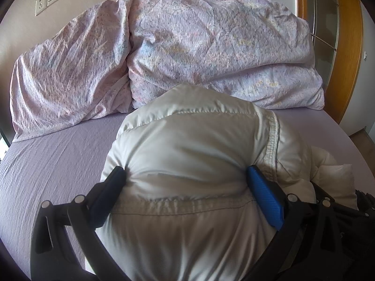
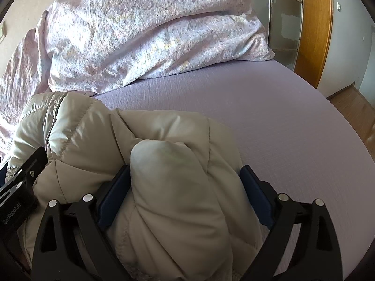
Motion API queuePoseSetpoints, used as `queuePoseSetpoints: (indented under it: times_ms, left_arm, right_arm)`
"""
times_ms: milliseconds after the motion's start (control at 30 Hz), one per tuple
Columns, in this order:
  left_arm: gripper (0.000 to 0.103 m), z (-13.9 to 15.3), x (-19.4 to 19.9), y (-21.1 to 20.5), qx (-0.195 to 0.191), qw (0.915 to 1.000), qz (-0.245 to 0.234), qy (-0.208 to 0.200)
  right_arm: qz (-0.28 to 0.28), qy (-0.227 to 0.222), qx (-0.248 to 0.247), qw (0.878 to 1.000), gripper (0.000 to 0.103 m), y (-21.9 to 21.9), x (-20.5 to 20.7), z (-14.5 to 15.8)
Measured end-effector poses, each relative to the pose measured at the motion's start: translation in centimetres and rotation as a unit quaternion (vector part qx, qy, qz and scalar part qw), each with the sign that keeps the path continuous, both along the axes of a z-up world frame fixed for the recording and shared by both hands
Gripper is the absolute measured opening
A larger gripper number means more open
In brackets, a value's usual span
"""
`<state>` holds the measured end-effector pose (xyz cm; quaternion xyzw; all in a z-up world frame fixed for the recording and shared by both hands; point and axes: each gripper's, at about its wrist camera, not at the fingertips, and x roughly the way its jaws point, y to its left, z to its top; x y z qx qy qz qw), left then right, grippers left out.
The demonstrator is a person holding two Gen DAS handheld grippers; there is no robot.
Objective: Fold large clothes
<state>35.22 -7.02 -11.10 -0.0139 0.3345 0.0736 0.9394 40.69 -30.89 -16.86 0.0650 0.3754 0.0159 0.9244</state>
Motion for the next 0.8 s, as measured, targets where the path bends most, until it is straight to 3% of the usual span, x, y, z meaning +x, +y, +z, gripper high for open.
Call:
queuePoseSetpoints:
  times_ms: [533,800]
  left_arm:
    - [0.101,-0.10,-0.19,-0.08,0.003,1.0000,0.001,-0.006]
    - [0.101,-0.21,-0.18,-0.05,0.003,1.0000,0.001,0.000]
  right_arm:
    - [0.001,-0.002,0.001,1.000,0.094,-0.12,-0.03,0.00]
    - [0.001,0.019,0.012,1.000,0.096,-0.50,0.46,-0.11]
